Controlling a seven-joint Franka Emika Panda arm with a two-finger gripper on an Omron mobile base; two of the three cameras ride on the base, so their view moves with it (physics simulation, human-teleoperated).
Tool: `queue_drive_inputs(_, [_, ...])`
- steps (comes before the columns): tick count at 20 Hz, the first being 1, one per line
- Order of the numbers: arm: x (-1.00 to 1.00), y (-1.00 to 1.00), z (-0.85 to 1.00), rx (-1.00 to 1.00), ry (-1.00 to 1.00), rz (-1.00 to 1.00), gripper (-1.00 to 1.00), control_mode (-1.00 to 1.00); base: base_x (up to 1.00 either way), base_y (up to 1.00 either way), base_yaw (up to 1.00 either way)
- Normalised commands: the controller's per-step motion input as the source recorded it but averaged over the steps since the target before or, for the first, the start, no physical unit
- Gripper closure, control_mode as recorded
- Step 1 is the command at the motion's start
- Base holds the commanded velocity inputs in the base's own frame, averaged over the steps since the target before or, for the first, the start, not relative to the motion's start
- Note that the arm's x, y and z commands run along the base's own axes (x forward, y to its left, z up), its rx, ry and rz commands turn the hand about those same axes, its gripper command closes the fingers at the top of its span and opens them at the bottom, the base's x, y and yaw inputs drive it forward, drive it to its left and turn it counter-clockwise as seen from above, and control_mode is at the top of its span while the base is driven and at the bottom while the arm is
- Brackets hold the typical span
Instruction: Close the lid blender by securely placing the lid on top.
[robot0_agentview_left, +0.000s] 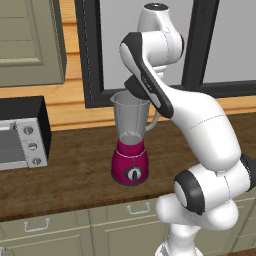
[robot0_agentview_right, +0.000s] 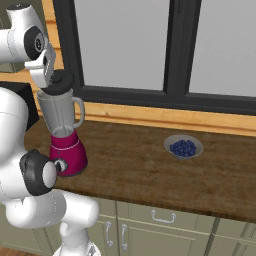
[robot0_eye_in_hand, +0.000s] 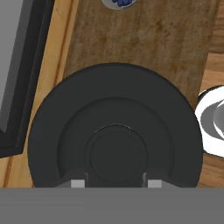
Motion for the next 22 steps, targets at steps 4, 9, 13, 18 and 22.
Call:
queue_drive_inputs(4, [0.15,0.18,0.00,-0.03,0.08,0.10,1.00,-1.00,0.00,0.00,0.00])
queue_drive_inputs(9, [0.00,0.00,0.00,-0.01,0.01,0.00,1.00,-1.00,0.00,0.00,0.00])
queue_drive_inputs(13, [0.00,0.00,-0.06,-0.03,0.00,0.00,1.00,-1.00,0.00,0.00,0.00])
queue_drive_inputs(18, [0.01,0.00,-0.05,-0.02,0.00,0.03,1.00,-1.00,0.00,0.00,0.00])
queue_drive_inputs(22, [0.01,0.00,-0.01,0.00,0.00,0.03,1.00,-1.00,0.00,0.00,0.00])
